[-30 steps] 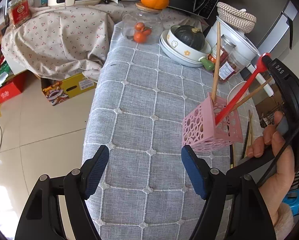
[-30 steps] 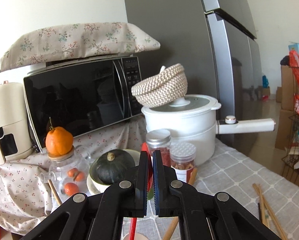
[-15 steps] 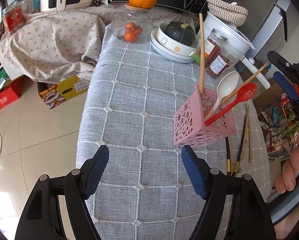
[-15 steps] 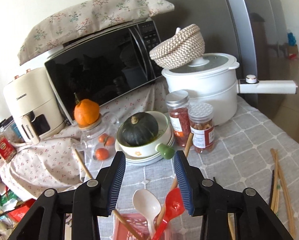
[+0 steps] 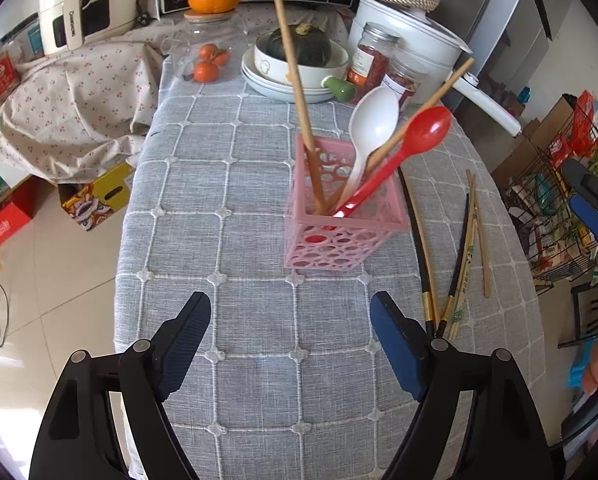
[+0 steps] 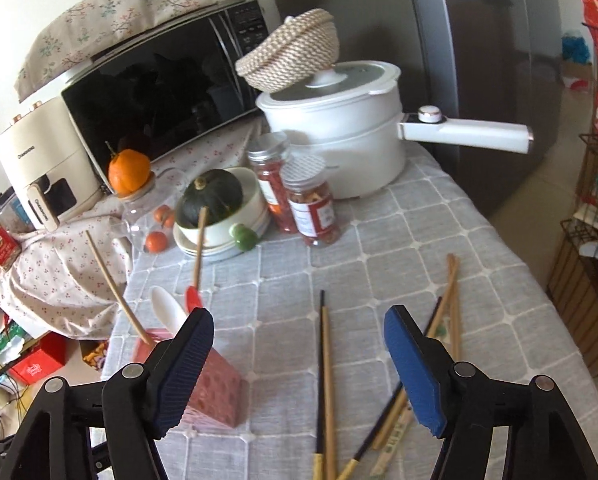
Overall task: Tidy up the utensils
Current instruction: 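Grasp a wooden chopstick from the remaining pile with the left tool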
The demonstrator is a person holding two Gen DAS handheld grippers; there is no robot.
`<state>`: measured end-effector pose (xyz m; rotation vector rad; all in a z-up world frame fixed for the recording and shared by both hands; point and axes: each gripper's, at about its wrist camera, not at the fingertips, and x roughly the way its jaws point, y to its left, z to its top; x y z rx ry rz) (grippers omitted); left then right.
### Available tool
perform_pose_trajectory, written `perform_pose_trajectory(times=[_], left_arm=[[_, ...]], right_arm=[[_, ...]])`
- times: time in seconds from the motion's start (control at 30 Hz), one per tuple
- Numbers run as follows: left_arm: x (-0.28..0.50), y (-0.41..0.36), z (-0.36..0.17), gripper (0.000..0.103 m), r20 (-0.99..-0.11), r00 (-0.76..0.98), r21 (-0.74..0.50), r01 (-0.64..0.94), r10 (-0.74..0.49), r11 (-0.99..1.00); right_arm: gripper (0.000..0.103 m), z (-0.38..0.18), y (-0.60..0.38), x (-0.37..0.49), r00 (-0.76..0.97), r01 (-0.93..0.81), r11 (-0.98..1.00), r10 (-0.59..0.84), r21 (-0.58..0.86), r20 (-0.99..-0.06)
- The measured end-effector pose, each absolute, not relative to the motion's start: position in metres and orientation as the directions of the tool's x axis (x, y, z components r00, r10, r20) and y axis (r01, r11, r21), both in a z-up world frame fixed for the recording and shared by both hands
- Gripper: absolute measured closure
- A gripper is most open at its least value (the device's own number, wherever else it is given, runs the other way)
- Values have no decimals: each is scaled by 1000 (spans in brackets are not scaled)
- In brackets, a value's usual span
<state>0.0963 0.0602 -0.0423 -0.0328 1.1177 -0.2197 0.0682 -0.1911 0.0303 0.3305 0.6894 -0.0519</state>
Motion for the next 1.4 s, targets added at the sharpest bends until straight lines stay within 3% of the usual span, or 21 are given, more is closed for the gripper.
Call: perform_pose_trajectory(times=[0.53, 0.77, 0.8, 0.87, 0.97, 1.17, 1.4], left_arm=[[75, -59, -65, 18, -923, 354, -4, 389, -153, 921], [96, -108, -72, 19, -923, 345, 0, 440, -169, 898], [103, -114, -74, 22, -922, 350, 3, 434, -166, 901], [124, -123, -81, 45, -928, 342, 0, 398, -148, 917], [158, -133, -93, 72, -940, 310, -29, 340, -141, 940], [211, -142, -118, 88, -959, 279, 11, 222, -53, 975], [229, -146, -132, 89, -968, 251, 39, 188, -10, 981]], right_arm=[[21, -41, -297, 64, 516, 308, 921, 48, 237, -855], [21, -72, -354, 65, 436, 372, 894, 69, 249, -897], [21, -76, -357, 67, 420, 362, 903, 63, 231, -906], [21, -81, -360, 69, 404, 337, 920, 48, 197, -914], [21, -84, -359, 74, 394, 283, 947, 28, 150, -919], [21, -78, -349, 82, 419, 172, 978, 34, 116, -908], [21, -76, -352, 86, 422, 184, 970, 67, 158, -904]])
